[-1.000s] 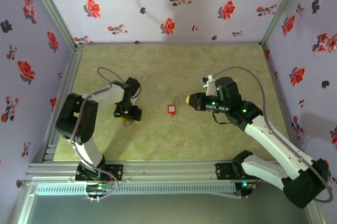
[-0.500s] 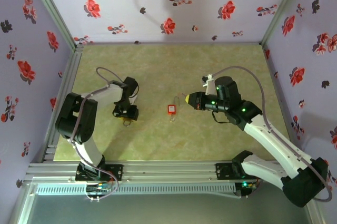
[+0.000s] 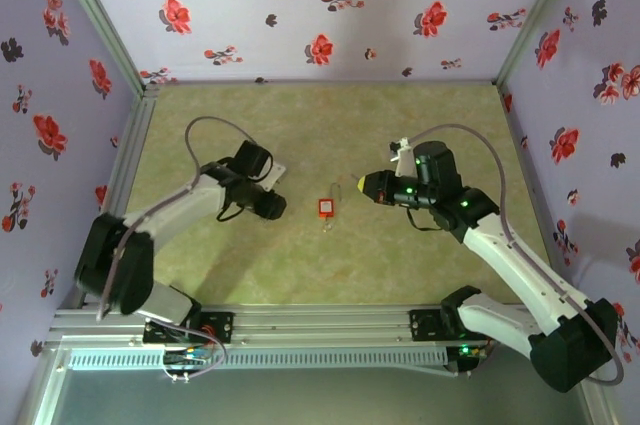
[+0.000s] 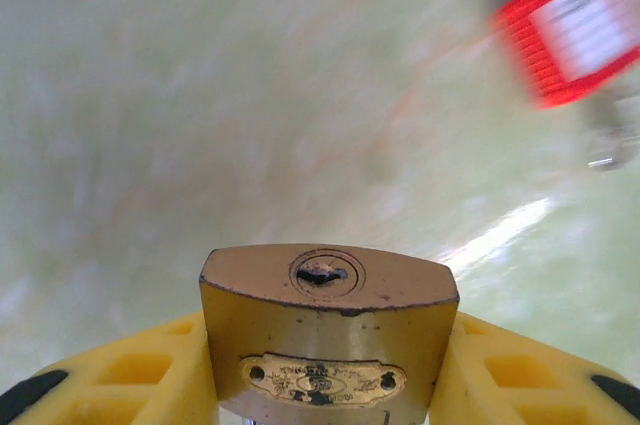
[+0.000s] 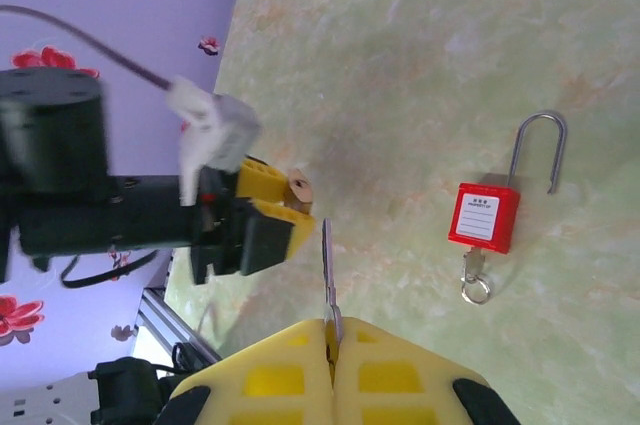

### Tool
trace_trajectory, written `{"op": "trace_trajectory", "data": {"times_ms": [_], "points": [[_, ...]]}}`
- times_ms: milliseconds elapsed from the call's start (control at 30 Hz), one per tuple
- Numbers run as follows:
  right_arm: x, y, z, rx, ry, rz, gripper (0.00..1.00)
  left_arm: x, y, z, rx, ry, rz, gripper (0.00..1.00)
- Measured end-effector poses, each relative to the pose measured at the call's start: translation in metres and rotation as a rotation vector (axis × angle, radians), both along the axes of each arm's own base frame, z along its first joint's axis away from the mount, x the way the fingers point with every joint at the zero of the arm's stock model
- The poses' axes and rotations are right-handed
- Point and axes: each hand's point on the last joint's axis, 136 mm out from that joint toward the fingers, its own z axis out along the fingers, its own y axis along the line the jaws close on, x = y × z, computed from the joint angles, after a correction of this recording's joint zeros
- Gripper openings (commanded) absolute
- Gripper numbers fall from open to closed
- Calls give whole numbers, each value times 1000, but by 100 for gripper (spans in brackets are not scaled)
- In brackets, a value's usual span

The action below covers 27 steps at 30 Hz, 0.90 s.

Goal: Unlock with the key

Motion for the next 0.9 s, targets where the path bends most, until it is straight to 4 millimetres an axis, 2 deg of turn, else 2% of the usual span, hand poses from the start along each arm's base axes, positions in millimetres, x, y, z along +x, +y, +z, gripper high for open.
{"op": "trace_trajectory", "data": {"times_ms": [100, 167, 267, 500, 600, 900], "points": [[-6, 1, -3, -4, 16, 39, 0, -4, -25, 42, -88, -192, -192, 25], [-11, 3, -7, -9, 32, 70, 0, -11, -37, 61, -117, -301, -317, 24], [-19, 7, -11, -5, 58, 124, 0, -23, -52, 76, -125, -414, -483, 23], [-33, 19, -14, 8, 91, 225, 0, -50, -80, 81, -85, -548, -771, 18], [-41, 28, -21, 1, 117, 272, 0, -58, -90, 84, -79, -578, -843, 17], [-53, 47, -32, -12, 154, 348, 0, -58, -100, 88, -58, -617, -886, 17]]}}
